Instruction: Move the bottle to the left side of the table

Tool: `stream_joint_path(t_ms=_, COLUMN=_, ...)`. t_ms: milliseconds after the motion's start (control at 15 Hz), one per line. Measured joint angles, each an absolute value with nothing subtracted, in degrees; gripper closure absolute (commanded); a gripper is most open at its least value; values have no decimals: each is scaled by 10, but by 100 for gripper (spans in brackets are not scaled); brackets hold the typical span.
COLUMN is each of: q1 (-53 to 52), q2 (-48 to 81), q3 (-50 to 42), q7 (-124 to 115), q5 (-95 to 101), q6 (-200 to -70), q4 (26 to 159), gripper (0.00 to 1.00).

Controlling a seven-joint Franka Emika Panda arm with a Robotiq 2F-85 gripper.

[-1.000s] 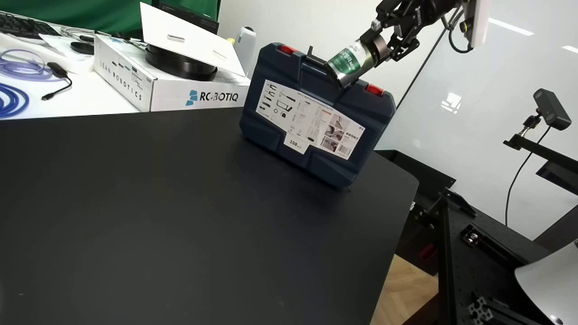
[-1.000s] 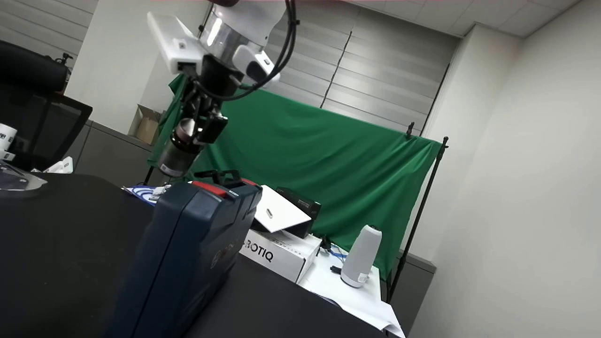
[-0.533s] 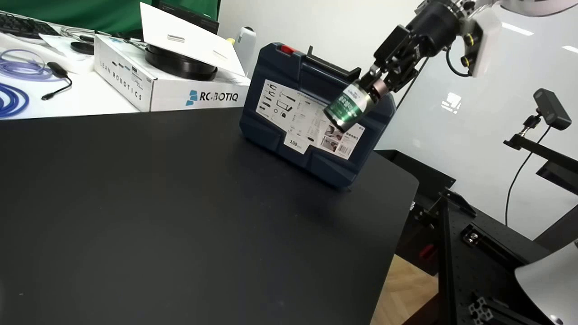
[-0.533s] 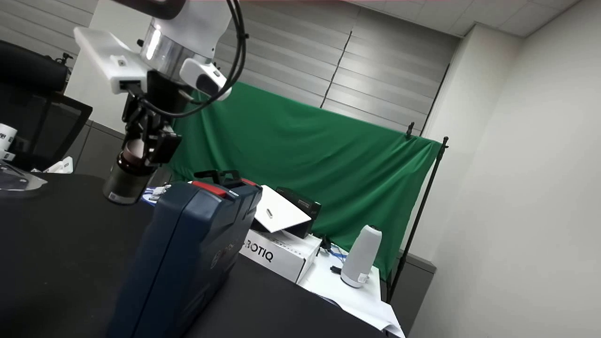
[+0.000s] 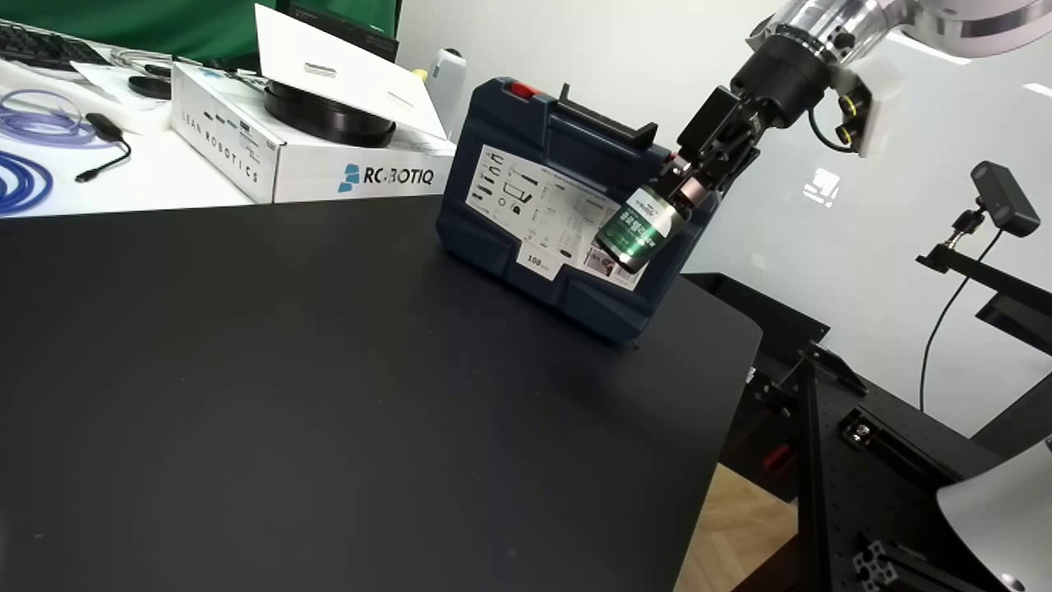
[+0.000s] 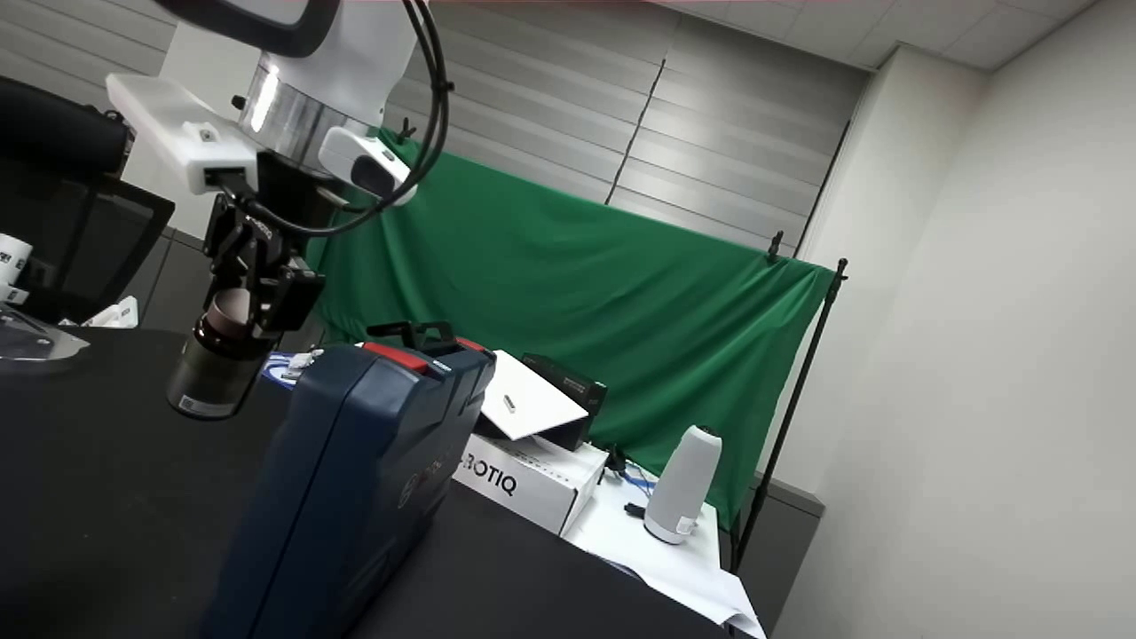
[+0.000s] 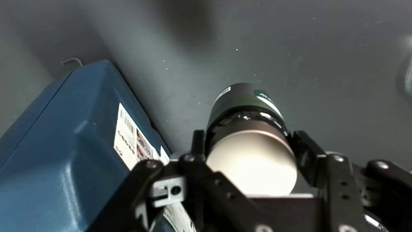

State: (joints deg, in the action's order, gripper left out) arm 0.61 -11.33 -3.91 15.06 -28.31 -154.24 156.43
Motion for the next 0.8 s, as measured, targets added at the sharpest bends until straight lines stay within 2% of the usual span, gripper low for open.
stream_joint_path(t_ms=67, q1=6, q2=-113, q3=-39, q7=151, q5=-283, q6=-1542, q4=1564, gripper=32)
stream_joint_path(t_ms=133, q1=6, q2=-113, q3=-39, q7=151, q5=-283, q6=-1542, q4=1564, gripper=57)
stream_joint_path(t_ms=800, q1=-18, q2=-53, q3=-17, q7=134, q5=-174, q6=-1631, q4=1552, gripper=57)
